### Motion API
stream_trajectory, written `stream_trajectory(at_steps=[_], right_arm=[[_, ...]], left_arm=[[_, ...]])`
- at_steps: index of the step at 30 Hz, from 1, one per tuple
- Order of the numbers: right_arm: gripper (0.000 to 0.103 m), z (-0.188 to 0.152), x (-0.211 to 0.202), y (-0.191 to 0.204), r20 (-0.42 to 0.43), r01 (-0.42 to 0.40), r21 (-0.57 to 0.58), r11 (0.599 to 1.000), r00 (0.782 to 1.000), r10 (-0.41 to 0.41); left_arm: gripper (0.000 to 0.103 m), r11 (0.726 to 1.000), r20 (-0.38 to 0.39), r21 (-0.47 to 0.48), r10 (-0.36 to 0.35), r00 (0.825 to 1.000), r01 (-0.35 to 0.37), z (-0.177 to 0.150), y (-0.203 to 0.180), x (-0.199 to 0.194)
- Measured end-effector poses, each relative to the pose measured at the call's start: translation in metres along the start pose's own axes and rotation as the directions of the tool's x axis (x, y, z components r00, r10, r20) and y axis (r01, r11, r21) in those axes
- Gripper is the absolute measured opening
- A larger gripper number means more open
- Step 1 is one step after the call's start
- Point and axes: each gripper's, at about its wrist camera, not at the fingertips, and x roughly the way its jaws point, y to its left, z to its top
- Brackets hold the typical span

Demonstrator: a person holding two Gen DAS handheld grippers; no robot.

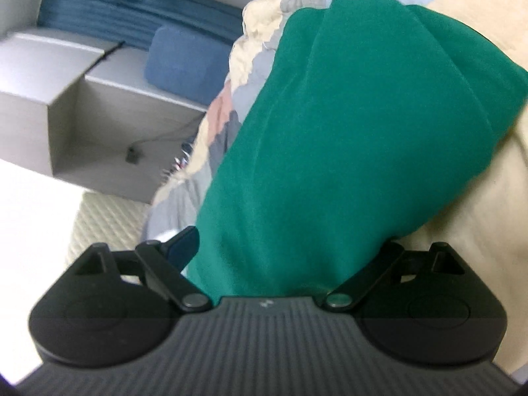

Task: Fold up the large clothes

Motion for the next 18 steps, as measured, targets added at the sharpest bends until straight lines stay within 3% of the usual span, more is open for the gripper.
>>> stream_trajectory(at_steps=[3,8,11,14,16,18], right_arm=[[0.093,-0.002,-0.01,-0.003,0.034,0.011,0.051,0.999,0.999,-0.012],[0.093,-0.001,-0.014,-0.006,0.081,0.074,0.072,0.995,0.994,-0.079],[0.093,0.003,-0.009,-0.01,0.091,0.1,0.076,0.992,0.99,-0.107],[0.093,0.008,-0.004,-0.013,0.1,0.106,0.072,0.992,0.989,-0.113],[0.086,0.011,0.002,-0.012,0.098,0.115,0.051,0.992,0.988,-0.119],[0.085,0.014,0.009,-0.012,0.081,0.119,0.04,0.992,0.989,-0.122]], left_arm=[[0.089,0.985,-0.057,-0.163,-0.064,0.996,0.054,0.001,0.022,0.007],[0.089,0.937,-0.125,-0.35,-0.069,0.99,0.021,-0.001,0.059,0.033],[0.089,0.925,-0.116,-0.38,-0.066,0.991,0.017,0.002,0.071,0.05],[0.088,0.899,-0.06,-0.433,-0.108,0.992,0.072,0.007,0.08,0.059],[0.088,0.876,-0.025,-0.472,-0.129,0.991,0.102,0.009,0.087,0.064],[0.086,0.869,-0.008,-0.482,-0.133,0.991,0.113,0.009,0.089,0.07]])
